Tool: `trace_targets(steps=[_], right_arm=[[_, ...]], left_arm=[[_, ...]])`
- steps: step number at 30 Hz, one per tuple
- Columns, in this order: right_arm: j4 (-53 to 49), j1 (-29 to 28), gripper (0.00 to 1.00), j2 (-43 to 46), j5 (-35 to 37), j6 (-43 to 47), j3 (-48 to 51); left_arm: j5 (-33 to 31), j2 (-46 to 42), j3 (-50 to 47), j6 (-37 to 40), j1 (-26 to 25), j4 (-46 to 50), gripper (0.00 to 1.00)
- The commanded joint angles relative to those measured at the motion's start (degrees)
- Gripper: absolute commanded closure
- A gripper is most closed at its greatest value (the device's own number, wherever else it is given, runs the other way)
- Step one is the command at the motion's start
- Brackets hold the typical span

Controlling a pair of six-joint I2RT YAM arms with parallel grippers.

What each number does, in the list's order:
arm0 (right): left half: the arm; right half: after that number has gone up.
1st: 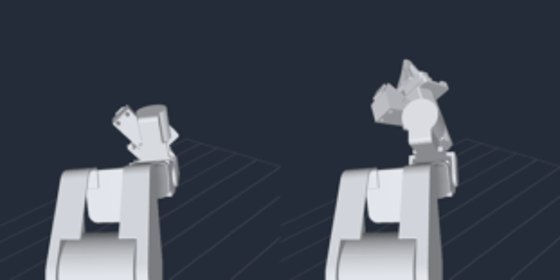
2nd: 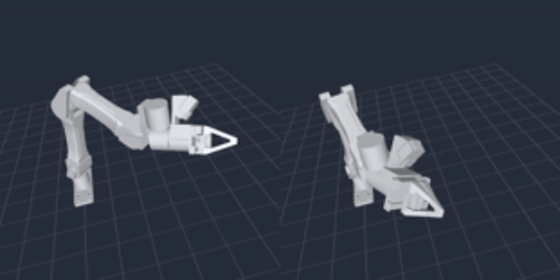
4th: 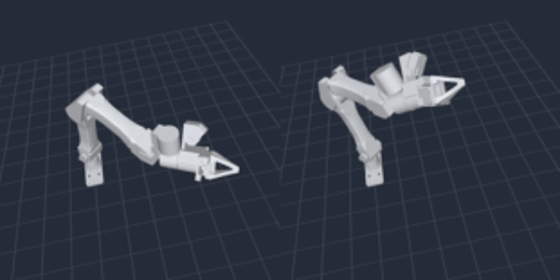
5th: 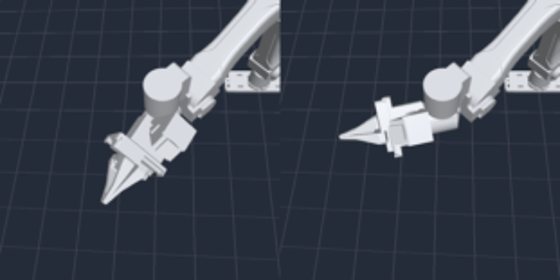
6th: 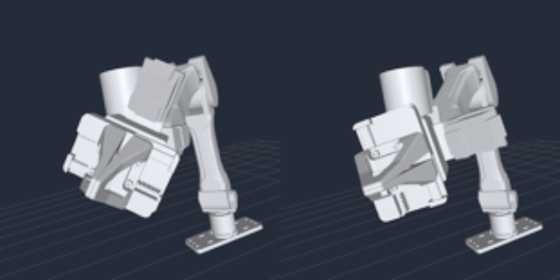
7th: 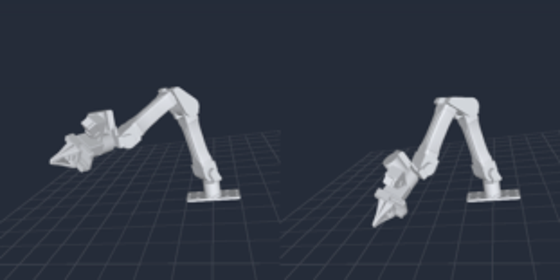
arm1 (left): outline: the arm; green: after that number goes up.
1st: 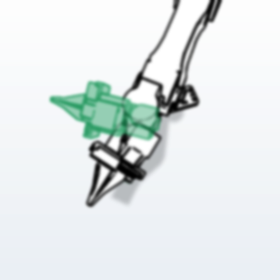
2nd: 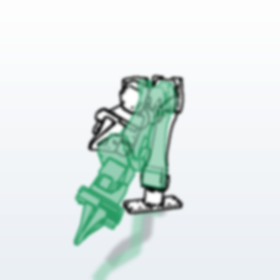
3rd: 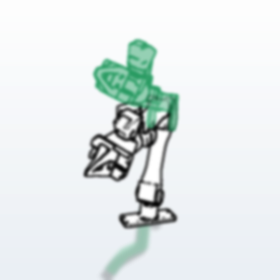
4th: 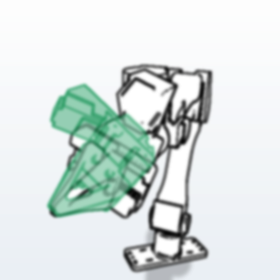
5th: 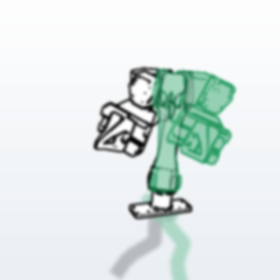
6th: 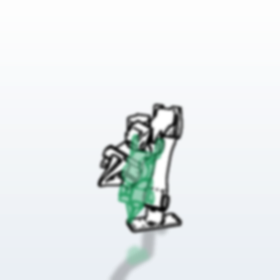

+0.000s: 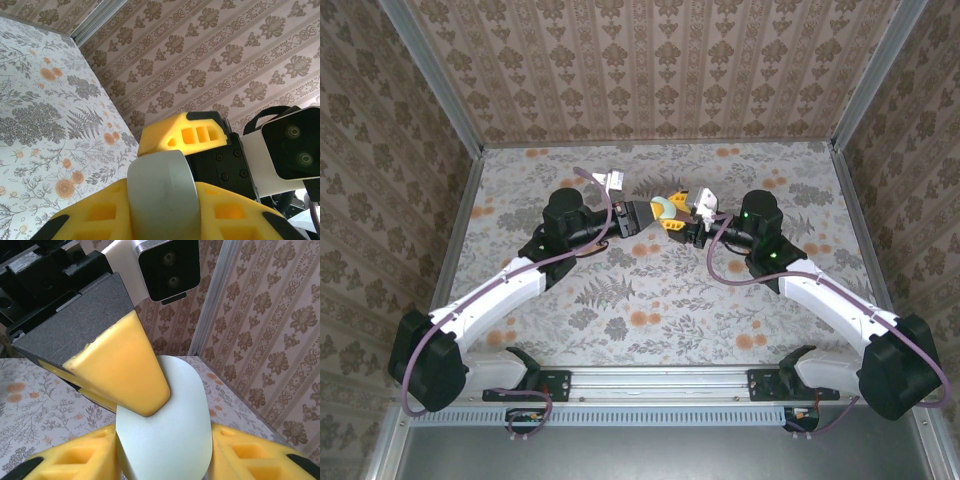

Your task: Insert the wireless bluetooth earbuds into the charging case

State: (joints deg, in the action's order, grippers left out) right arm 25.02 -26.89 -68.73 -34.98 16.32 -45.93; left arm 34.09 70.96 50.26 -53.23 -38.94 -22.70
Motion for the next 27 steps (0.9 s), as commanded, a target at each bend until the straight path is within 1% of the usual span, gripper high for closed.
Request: trace_targets(steps=[1,2,3,5,7,8,11,13,15,16,17,18,20,24,27], right_arm=[[-2.6,0.6,0.61,0.6,0.4,-1.4,-2.8],[-4.7,0.8,0.62,0.5,-1.4,-2.2,-4.0],[-6.7,1.0,0.64,0.3,-2.9,-2.8,-5.1],[-10.4,1.8,0.65,-0.2,-5.9,-6.3,-7.4],[-13.0,3.1,0.65,-1.0,-11.6,-8.8,-8.9],[-13.7,3.6,0.65,-1.2,-14.4,-9.5,-9.4],[-16.2,4.8,0.67,-1.9,-21.2,-10.9,-10.6],[-18.9,5.5,0.67,-2.3,-24.5,-10.4,-11.7],[-21.4,6.1,0.67,-2.8,-26.9,-9.4,-12.9],[-22.7,6.4,0.67,-3.0,-28.3,-9.1,-13.5],[-23.3,6.5,0.67,-3.2,-29.1,-8.7,-13.8],[-24.7,6.5,0.67,-3.3,-30.0,-8.0,-14.5],[-26.9,6.6,0.67,-3.6,-31.0,-6.6,-15.6],[-29.6,6.5,0.66,-3.9,-31.2,-4.3,-16.6],[-30.0,6.5,0.65,-4.0,-31.3,-3.8,-16.8]], left_arm=[[1.4,-1.9,1.3,2.5,-0.4,-0.9,0.68],[0.8,-2.4,1.2,4.4,-0.4,-0.1,0.64],[0.1,-3.0,1.3,6.5,-0.5,1.0,0.57],[-2.5,-5.1,1.2,14.1,-0.5,4.8,0.36],[-5.8,-7.8,0.1,22.7,-0.5,7.5,0.29],[-7.1,-9.0,-0.9,26.6,-0.5,7.9,0.27],[-9.0,-12.8,-5.1,39.0,-0.2,6.2,0.24],[-7.9,-14.5,-8.0,45.1,0.4,3.0,0.24],[-2.0,-14.0,-9.0,49.2,1.3,1.1,0.24],[1.3,-13.4,-8.1,51.8,1.4,3.0,0.26],[2.3,-12.7,-6.8,54.0,1.5,5.9,0.27],[3.6,-12.0,-5.4,55.3,1.4,8.5,0.28],[5.9,-10.8,-4.7,56.2,1.6,9.1,0.29],[8.0,-9.4,-4.4,55.1,1.5,4.9,0.29],[8.9,-8.0,-3.7,53.8,1.5,3.0,0.31]])
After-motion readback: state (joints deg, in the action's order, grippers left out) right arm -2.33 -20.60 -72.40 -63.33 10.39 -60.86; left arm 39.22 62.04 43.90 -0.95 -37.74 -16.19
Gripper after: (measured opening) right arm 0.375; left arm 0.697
